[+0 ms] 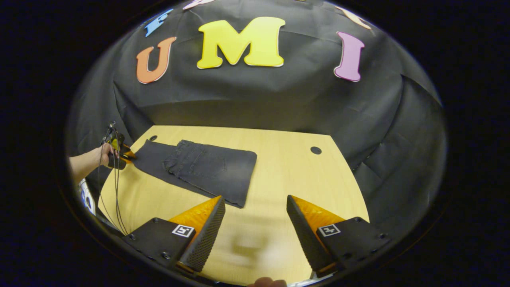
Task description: Grasp the waist and the cuffs of the jeans and fold them to make the two legs overlap; first hold the waist and fold one-third of the jeans toward the cuffs, then hold the cuffs and fold the remaining one-third in the same direction to finish folding.
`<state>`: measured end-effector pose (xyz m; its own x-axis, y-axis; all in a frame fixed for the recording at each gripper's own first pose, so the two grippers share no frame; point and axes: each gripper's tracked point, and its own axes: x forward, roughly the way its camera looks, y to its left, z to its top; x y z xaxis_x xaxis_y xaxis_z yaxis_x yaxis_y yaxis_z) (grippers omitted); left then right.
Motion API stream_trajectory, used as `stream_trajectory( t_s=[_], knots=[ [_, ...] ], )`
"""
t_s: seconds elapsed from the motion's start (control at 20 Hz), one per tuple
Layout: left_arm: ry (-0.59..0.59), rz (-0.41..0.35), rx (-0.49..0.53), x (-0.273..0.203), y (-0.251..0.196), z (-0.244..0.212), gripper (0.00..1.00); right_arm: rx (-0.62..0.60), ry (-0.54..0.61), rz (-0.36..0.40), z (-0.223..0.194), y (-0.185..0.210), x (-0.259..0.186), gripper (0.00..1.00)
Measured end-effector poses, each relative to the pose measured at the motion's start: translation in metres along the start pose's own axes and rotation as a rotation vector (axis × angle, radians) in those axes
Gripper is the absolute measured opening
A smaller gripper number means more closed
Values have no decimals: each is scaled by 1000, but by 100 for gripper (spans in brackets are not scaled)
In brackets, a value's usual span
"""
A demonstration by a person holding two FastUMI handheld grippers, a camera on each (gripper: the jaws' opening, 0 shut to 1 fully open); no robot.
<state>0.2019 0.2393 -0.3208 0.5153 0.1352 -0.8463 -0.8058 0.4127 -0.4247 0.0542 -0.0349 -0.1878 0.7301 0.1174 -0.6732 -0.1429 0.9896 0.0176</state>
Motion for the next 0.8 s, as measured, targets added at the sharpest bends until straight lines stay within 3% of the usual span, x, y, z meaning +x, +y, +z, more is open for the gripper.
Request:
stream_trajectory(
  t_s=[0.05, 0.3, 0.55, 0.8],
  knots=[
    [3, -29, -5, -3, 0, -2, 22, 8, -5, -10, 0, -3, 0, 95],
    [-3, -155, 39, -33, -22, 4, 11, 10, -46, -41, 0, -22, -22, 97],
    [-86, -289, 181, -96, -80, 0, 10, 41, -84, -36, -5, -24, -45, 95],
    [-197, -433, 304, -169, -152, -45, 10, 71, -128, -48, -14, -33, -73, 94]
  ],
)
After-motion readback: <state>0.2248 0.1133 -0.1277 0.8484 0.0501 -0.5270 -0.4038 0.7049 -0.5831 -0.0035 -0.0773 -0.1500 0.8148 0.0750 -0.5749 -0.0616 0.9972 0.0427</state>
